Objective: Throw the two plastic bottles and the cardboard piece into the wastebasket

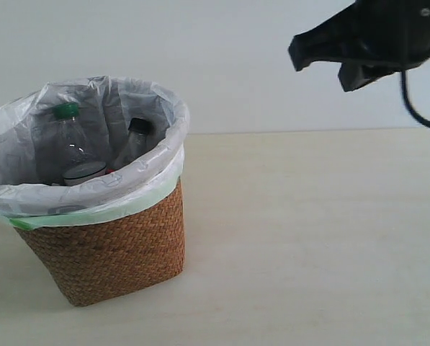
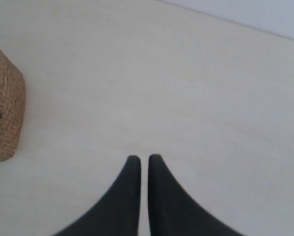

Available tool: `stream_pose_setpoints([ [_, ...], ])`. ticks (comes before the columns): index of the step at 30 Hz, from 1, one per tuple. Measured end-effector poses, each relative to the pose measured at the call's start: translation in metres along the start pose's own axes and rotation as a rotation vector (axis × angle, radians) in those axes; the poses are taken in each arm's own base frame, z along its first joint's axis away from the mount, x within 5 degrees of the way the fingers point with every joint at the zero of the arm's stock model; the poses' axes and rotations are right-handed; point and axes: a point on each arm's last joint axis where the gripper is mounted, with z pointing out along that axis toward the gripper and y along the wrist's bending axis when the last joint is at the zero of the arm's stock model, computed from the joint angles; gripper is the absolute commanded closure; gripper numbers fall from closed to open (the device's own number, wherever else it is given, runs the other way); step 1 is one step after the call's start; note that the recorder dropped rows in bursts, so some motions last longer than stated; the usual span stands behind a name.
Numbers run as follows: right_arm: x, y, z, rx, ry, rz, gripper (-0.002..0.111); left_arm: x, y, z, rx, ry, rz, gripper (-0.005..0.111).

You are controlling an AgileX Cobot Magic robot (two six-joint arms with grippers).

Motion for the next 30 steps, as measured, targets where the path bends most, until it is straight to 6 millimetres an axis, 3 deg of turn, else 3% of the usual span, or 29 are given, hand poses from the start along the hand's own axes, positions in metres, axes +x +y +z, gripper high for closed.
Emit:
stream_pose_setpoints([
  [13, 0.094, -0.050, -0.125, -0.073, -0.362, 0.086, 0.108, 0.000, 0.000, 0.000, 0.000, 0.000, 0.000, 0.103],
  [18, 0.142, -0.075, -0.181, -0.105, -0.543, 0.151, 0.108, 0.000, 0.000, 0.000, 0.000, 0.000, 0.000, 0.103],
  [23, 0.194, -0.094, -0.214, -0.125, -0.626, 0.212, 0.108, 0.000, 0.000, 0.000, 0.000, 0.000, 0.000, 0.103],
  [30, 0.255, -0.114, -0.243, -0.160, -0.786, 0.280, 0.108, 0.000, 0.000, 0.000, 0.000, 0.000, 0.000, 0.103],
])
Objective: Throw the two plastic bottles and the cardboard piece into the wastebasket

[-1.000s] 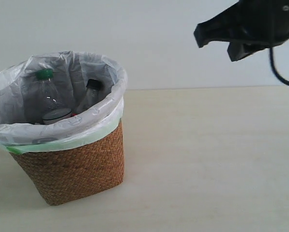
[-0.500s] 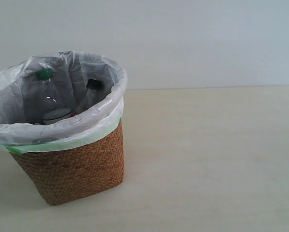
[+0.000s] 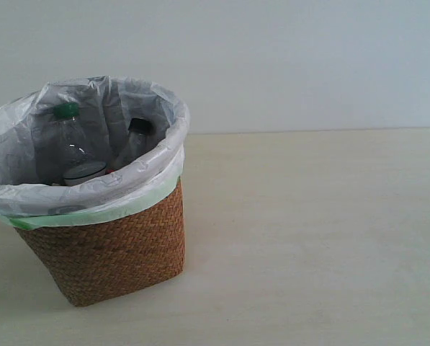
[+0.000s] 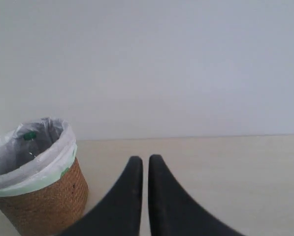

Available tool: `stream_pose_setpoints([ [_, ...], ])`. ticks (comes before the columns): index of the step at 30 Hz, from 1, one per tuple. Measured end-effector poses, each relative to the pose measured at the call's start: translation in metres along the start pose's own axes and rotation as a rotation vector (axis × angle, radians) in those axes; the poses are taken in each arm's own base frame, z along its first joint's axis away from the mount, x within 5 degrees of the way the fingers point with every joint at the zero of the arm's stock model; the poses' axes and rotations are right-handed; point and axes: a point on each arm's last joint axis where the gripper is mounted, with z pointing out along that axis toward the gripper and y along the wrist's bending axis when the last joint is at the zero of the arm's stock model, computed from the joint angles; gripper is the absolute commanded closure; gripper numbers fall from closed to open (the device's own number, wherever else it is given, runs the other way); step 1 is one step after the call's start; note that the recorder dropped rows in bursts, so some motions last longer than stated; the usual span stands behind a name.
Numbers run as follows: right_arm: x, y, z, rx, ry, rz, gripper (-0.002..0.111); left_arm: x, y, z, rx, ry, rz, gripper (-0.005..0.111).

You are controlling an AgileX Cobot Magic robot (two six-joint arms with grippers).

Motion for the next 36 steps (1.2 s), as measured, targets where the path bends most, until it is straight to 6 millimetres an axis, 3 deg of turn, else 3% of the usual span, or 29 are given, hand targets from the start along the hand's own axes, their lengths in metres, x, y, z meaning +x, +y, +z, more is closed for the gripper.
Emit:
stream_pose_setpoints([
  [4, 0.008, -0.008, -0.022, -0.019, -0.077, 0.024, 0.108, 0.000, 0.000, 0.000, 0.000, 0.000, 0.000, 0.103],
  [20, 0.007, -0.008, -0.028, -0.013, -0.106, 0.031, 0.108, 0.000, 0.000, 0.000, 0.000, 0.000, 0.000, 0.103],
  [30, 0.015, 0.027, -0.039, 0.272, -0.176, 0.032, 0.108, 0.000, 0.000, 0.000, 0.000, 0.000, 0.000, 0.103],
  [36, 0.014, 0.041, -0.037, 0.161, -0.209, 0.073, 0.108, 0.000, 0.000, 0.000, 0.000, 0.000, 0.000, 0.103],
])
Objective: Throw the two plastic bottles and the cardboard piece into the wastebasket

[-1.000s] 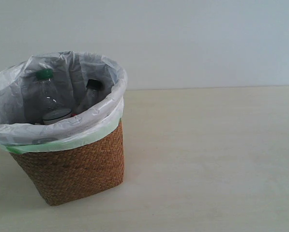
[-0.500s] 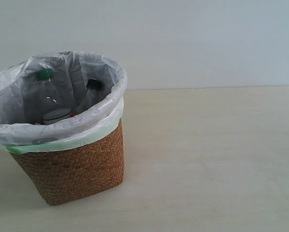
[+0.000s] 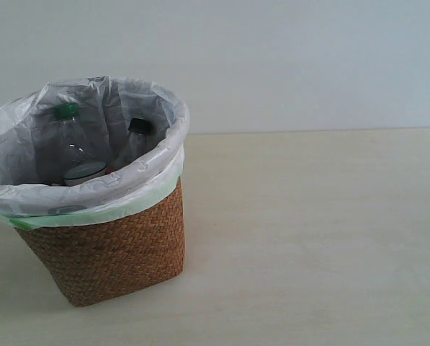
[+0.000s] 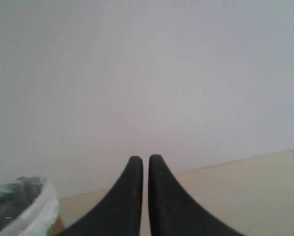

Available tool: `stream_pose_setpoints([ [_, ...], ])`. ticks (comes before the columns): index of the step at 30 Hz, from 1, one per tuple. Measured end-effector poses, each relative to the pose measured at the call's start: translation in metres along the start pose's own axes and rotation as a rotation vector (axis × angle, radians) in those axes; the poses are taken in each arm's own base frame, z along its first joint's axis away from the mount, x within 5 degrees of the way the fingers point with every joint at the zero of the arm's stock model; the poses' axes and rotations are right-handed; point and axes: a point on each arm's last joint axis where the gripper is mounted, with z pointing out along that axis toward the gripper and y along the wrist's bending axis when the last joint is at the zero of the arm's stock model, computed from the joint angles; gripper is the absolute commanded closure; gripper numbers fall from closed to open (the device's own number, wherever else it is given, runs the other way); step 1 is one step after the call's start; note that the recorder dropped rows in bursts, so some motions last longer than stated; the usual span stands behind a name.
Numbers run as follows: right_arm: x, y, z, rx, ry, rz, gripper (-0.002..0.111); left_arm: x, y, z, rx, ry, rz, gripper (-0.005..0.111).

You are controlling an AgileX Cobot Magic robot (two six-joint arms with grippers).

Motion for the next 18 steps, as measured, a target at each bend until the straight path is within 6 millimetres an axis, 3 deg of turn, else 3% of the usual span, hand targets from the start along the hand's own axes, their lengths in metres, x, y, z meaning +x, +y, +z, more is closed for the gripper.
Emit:
stream_pose_setpoints([
  [5, -0.011, 0.016, -0.002, -0.177, -0.122, 0.082, 0.108, 0.000, 0.000, 0.000, 0.000, 0.000, 0.000, 0.103],
  [10, -0.025, 0.026, -0.005, -0.217, -0.313, 0.093, 0.108, 0.000, 0.000, 0.000, 0.000, 0.000, 0.000, 0.103],
  [15, -0.024, 0.032, 0.011, -0.229, -0.464, 0.085, 0.108, 0.000, 0.000, 0.000, 0.000, 0.000, 0.000, 0.103],
  [18, -0.010, 0.030, 0.034, -0.234, -0.484, 0.085, 0.108, 0.000, 0.000, 0.000, 0.000, 0.000, 0.000, 0.103],
])
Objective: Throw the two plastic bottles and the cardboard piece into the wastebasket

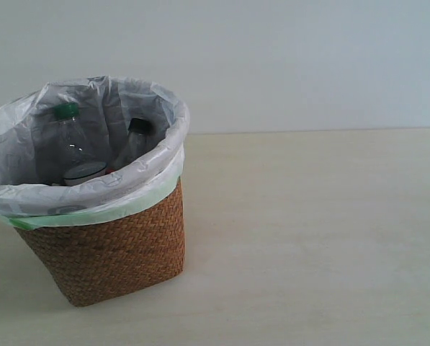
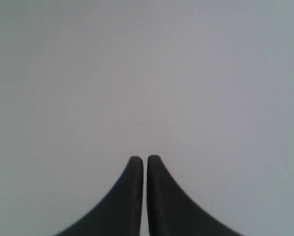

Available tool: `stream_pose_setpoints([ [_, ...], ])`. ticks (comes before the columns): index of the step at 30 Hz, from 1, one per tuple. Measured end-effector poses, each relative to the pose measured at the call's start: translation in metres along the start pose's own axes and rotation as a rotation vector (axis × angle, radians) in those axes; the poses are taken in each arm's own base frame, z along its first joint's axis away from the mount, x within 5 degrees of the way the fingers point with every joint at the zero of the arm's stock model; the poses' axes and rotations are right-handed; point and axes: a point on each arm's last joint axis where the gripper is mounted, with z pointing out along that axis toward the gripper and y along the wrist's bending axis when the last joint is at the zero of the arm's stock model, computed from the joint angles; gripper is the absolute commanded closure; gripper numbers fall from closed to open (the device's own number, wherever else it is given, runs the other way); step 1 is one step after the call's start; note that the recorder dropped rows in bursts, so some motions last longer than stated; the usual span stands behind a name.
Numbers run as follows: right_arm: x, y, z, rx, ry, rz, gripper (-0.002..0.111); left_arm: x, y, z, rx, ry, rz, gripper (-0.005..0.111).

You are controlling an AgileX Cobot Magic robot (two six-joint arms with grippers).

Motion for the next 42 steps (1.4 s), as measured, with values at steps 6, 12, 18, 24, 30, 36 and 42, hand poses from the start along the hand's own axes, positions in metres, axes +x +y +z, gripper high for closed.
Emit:
stream_pose_setpoints([
  [6, 0.064, -0.026, 0.017, 0.043, 0.099, -0.035, 0.108, 0.000, 0.000, 0.000, 0.000, 0.000, 0.000, 0.103],
  [12, 0.150, -0.059, 0.013, 0.135, 0.350, -0.058, 0.108, 0.000, 0.000, 0.000, 0.000, 0.000, 0.000, 0.103],
  [18, 0.205, -0.081, -0.004, 0.198, 0.528, -0.066, 0.108, 0.000, 0.000, 0.000, 0.000, 0.000, 0.000, 0.103],
  [24, 0.235, -0.093, -0.019, 0.229, 0.620, -0.072, 0.108, 0.000, 0.000, 0.000, 0.000, 0.000, 0.000, 0.103],
  [30, 0.257, -0.102, -0.034, 0.279, 0.749, -0.077, 0.108, 0.000, 0.000, 0.000, 0.000, 0.000, 0.000, 0.103],
  [36, 0.264, -0.105, -0.041, 0.315, 0.833, -0.078, 0.108, 0.000, 0.000, 0.000, 0.000, 0.000, 0.000, 0.103],
  [42, 0.264, -0.105, -0.042, 0.316, 0.835, -0.078, 0.108, 0.000, 0.000, 0.000, 0.000, 0.000, 0.000, 0.103],
])
